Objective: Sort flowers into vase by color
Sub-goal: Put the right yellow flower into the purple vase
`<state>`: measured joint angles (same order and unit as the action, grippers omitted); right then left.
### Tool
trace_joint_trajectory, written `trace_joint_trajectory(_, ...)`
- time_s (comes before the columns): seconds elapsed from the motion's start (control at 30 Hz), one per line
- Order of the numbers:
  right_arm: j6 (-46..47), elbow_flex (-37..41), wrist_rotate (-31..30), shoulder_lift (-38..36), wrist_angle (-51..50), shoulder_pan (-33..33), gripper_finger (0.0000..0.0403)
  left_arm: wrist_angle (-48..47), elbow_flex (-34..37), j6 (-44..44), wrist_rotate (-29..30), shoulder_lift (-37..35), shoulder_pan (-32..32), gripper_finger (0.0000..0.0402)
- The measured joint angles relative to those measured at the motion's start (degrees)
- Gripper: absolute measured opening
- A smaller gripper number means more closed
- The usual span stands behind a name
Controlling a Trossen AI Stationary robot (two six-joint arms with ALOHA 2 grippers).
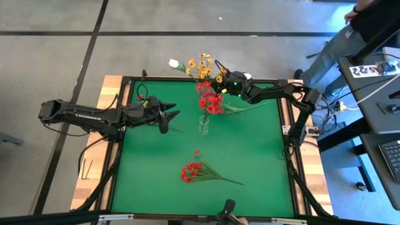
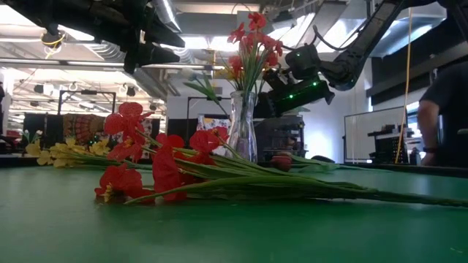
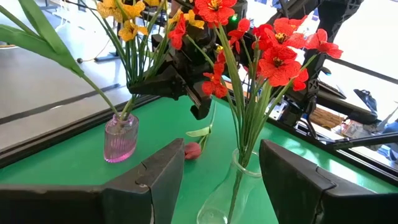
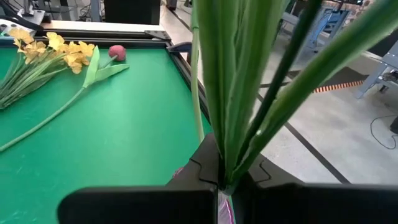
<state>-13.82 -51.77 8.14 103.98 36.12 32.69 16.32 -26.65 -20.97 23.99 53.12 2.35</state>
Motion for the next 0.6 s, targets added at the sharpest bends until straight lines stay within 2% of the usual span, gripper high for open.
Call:
trace_joint_trajectory(0.13, 0.1, 0.0, 0.0, 0.0, 0.2, 0.0, 0.0009, 0.0, 0.0, -0.4, 0.0, 0.0, 0.0, 0.0203)
trace_joint_trajectory(0.33, 0.8, 0.1, 0.0, 0.0, 0.2, 0.0, 0.0041, 0.0, 0.0, -0.5, 0.0, 0.0, 0.0, 0.0203)
trace_joint_trajectory(0.6, 1.5, 0.1, 0.4, -0.2, -0.2, -0.1, 0.0043, 0.0, 0.0, -0.6, 0.0, 0.0, 0.0, 0.0203)
